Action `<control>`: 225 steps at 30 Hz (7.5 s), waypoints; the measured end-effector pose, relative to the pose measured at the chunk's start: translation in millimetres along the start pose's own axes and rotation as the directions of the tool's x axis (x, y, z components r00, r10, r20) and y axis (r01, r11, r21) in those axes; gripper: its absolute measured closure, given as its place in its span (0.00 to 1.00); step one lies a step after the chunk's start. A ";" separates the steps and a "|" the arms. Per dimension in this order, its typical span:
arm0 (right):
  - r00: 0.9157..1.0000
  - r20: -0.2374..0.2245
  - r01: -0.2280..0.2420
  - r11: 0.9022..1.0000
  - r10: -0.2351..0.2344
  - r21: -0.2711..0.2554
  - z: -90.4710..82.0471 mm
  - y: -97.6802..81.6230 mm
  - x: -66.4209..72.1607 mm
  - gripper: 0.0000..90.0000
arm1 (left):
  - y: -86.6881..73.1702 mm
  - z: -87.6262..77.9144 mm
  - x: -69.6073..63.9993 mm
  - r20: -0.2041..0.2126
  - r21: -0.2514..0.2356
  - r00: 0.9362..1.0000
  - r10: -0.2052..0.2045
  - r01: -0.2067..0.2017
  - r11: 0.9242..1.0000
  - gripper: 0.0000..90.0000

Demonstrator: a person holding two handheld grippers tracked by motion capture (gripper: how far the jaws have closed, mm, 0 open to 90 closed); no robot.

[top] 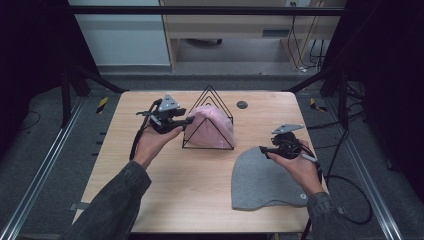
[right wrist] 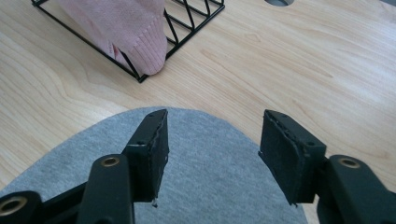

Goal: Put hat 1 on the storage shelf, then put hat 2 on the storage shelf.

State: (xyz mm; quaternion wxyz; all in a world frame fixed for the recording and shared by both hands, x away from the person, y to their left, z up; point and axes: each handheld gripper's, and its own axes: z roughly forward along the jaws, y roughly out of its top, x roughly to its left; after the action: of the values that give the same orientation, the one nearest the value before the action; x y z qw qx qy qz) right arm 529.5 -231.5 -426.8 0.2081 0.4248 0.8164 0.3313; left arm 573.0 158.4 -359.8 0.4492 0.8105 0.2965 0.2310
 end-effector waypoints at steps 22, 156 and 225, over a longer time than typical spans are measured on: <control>0.993 0.034 -0.114 0.993 0.113 0.028 -19.8 -31.0 -14.9 0.24 | -116.9 -50.5 -28.3 0.025 0.212 0.999 -0.022 0.016 0.977 0.10; 0.835 -0.189 0.438 0.832 -0.517 -0.340 -99.5 147.6 180.3 0.97 | -69.9 -59.6 -23.3 0.233 0.154 0.972 -0.031 -0.005 0.988 0.18; 0.981 -0.152 0.032 0.877 -0.119 -0.479 -116.7 197.6 39.1 0.97 | 133.2 -103.2 5.9 -0.040 -0.033 0.995 0.096 -0.098 0.995 0.98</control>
State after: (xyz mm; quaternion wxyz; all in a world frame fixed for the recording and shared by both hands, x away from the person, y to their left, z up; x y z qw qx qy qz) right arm 545.2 -158.5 -206.3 0.2453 0.2976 0.7417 0.5487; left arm 547.6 167.4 -193.4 0.4457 0.8114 0.2613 0.2734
